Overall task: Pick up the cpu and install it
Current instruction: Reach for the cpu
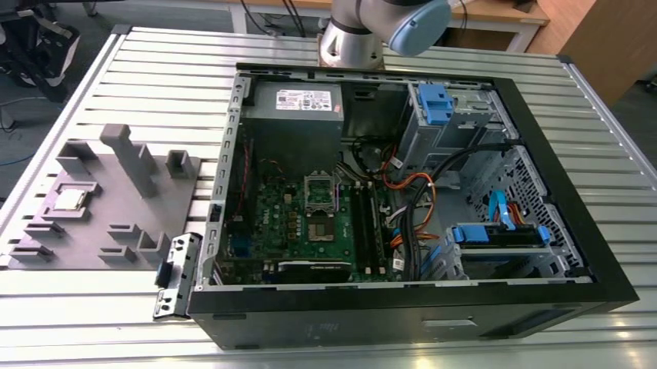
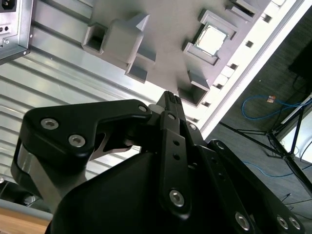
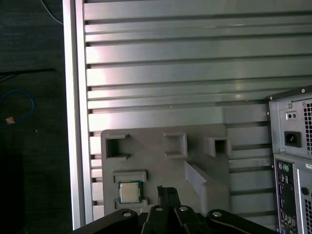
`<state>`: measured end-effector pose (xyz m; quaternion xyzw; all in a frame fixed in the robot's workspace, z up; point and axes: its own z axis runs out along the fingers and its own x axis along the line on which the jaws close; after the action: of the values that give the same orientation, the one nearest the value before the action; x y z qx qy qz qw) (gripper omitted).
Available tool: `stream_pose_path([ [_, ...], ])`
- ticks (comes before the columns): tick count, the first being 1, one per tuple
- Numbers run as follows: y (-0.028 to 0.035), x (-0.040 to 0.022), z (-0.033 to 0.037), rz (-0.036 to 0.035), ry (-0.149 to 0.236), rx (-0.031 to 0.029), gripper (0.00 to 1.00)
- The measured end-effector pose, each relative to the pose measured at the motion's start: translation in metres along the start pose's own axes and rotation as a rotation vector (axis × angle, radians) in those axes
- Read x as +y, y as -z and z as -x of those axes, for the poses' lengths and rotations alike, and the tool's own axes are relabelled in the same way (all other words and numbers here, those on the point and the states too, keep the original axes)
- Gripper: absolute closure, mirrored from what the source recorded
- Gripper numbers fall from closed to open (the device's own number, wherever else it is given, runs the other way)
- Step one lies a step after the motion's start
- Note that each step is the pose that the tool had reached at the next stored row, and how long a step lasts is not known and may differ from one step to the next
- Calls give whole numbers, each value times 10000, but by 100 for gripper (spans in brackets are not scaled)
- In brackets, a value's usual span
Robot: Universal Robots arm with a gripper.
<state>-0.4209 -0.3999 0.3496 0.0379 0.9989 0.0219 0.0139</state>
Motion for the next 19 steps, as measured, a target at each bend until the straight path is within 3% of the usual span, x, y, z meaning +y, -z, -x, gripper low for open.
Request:
stream_pose_path([
  [13, -25, -5, -3, 0, 0, 2, 89],
  [19, -66, -36, -3, 0, 1, 1, 89],
])
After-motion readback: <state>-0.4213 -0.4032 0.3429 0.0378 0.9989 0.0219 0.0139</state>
